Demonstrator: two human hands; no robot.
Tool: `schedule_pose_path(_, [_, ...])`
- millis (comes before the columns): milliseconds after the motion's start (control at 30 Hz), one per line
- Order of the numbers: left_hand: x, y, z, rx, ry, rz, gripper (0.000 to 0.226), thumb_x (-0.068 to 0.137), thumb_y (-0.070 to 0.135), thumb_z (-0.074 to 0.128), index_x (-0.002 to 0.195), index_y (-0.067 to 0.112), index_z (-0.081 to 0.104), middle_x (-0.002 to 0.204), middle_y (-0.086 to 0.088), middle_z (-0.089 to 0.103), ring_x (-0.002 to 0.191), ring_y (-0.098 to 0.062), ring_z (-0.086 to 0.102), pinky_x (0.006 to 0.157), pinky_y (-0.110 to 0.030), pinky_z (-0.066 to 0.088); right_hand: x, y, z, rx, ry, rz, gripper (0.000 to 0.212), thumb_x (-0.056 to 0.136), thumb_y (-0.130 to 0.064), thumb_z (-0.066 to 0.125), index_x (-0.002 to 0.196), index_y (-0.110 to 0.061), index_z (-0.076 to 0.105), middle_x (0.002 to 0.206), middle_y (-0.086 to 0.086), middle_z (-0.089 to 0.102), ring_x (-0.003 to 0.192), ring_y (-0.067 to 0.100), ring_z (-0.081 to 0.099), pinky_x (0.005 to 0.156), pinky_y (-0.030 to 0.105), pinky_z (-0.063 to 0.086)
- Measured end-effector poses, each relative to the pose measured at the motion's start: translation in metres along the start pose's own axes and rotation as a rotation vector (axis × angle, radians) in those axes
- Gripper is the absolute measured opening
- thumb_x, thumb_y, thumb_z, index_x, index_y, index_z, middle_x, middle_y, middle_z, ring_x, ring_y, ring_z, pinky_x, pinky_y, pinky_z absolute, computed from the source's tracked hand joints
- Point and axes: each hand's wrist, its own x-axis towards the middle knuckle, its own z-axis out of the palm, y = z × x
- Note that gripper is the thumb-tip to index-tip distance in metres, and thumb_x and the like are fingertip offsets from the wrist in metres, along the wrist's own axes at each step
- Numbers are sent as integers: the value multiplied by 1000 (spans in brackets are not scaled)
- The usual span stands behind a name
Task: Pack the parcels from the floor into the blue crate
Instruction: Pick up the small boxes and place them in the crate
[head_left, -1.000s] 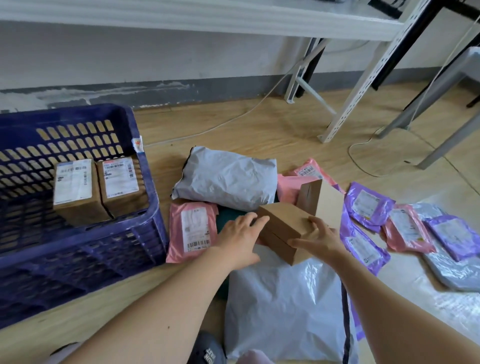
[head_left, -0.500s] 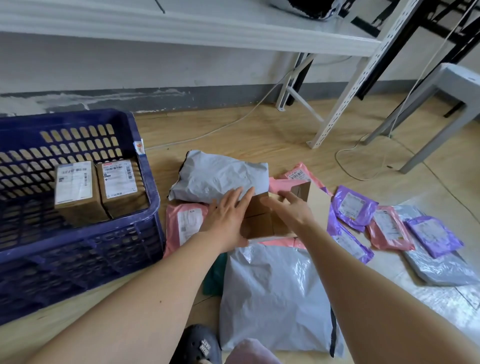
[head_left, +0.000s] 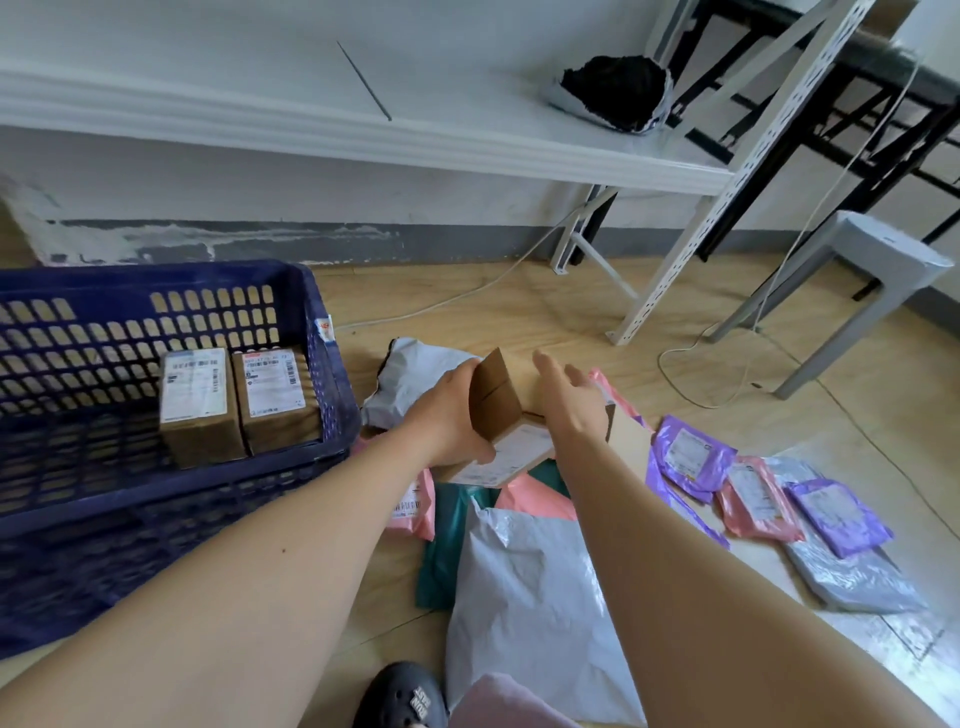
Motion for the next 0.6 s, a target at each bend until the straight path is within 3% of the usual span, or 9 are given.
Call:
schedule_pose_path(133, [-13, 6, -29, 74, 56, 79, 106, 62, 17, 81, 147, 21, 19, 141, -2, 38, 124, -23, 45, 90, -28, 41, -14, -16, 6, -118, -116, -64, 86, 74, -60, 61, 146, -28, 28, 147, 7, 39, 133, 30, 39, 108, 47, 35])
schedule_pose_path(200, [-21, 8, -44, 169, 79, 128, 108, 62, 17, 81, 149, 20, 17, 148, -3, 32, 130, -24, 40, 96, -30, 37, -20, -22, 9, -116, -174, -71, 90, 73, -55, 66, 148, -26, 25, 147, 7, 39, 131, 29, 42, 108, 46, 37])
schedule_pose_path(367, [-31, 10, -70, 228, 122, 159, 108, 64, 13, 81, 150, 18, 16, 153, -5, 27, 138, -25, 29, 109, -35, 31, -40, -36, 17, -19, -108, -72, 94, 57, -61, 63, 140, -23, 39, 132, 4, 54, 116, 26, 54, 100, 45, 46])
schedule_pose_path(467, [-38, 7, -87, 189, 199, 83, 108, 68, 12, 80, 151, 18, 11, 156, -5, 20, 142, -26, 21, 114, -39, 28, -53, -48, 22, 109, -73, -42, 90, 51, -63, 58, 130, -22, 48, 118, 3, 62, 107, 25, 59, 95, 45, 48])
schedule_pose_path(600, [-45, -16, -109, 51, 293, -194, 109, 70, 12, 79, 151, 20, 8, 154, -10, 20, 140, -32, 25, 111, -46, 33, -63, -57, 33, 240, -131, 40, 80, 58, -61, 61, 127, -23, 50, 111, 4, 64, 100, 23, 61, 89, 42, 51])
